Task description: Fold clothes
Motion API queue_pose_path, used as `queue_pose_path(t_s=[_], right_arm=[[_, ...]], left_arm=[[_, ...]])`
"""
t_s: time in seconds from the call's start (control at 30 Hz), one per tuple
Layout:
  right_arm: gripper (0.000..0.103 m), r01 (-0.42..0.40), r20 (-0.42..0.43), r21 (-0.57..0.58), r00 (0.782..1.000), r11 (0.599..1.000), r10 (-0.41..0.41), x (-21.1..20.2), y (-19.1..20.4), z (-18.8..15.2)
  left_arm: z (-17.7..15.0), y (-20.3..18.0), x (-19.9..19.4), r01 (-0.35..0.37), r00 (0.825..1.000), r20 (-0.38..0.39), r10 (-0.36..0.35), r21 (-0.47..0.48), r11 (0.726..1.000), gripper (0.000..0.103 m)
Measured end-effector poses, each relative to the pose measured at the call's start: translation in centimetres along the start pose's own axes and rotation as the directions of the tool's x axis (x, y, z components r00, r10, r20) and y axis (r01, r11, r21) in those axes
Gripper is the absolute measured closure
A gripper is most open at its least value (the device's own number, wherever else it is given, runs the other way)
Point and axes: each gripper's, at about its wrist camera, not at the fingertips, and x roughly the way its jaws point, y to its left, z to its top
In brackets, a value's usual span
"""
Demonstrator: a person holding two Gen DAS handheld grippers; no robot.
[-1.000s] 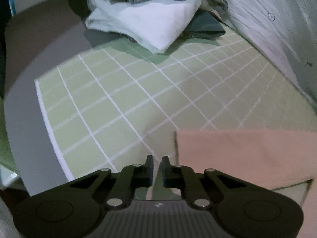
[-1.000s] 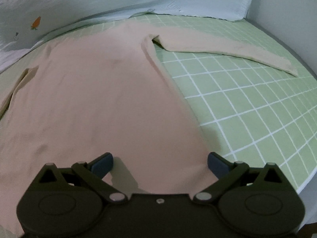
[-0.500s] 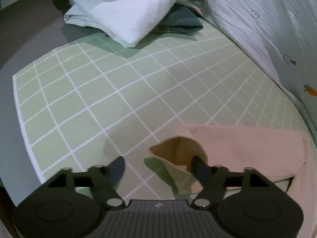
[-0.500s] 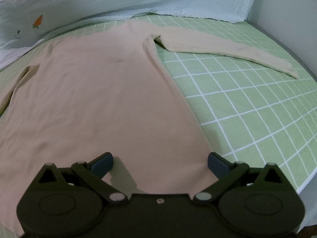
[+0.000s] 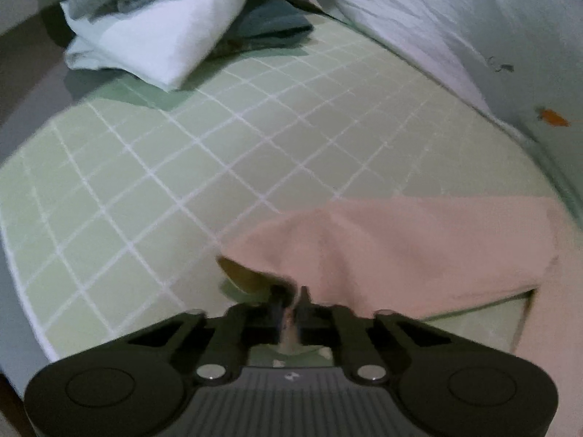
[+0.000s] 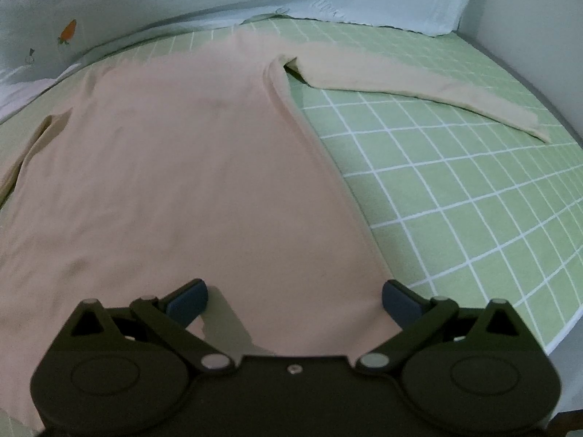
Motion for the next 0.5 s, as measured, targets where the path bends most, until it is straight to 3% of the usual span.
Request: queue_pose_path(t_s=[0.27,0.4,0.5], right_arm=[[0.0,-0.009,-0.009,-0.006,1.0,1.0,0.009,0.1,-0.1,0.2],[0.0,-0.013,-0.004,-0.007,1.0,1.0,0.013,0.1,-0.2,0.1],[0.0,-0.015,-0.002,-0.008,1.0,1.0,0.015,0.1,-0.2,0.0]], left_arm=[[1.0,-7.1,-1.7,0.103,0.993,0.036,-0.109,0.154,0.983,0.099],[1.1,-12.0,-3.1,0.191,0.977,0.043,-0.207,0.242,0.951,0.099],[0.5,-15.8,-4.6,0.289,0.951,0.016,-0.309,0.311,0.906,0.099]])
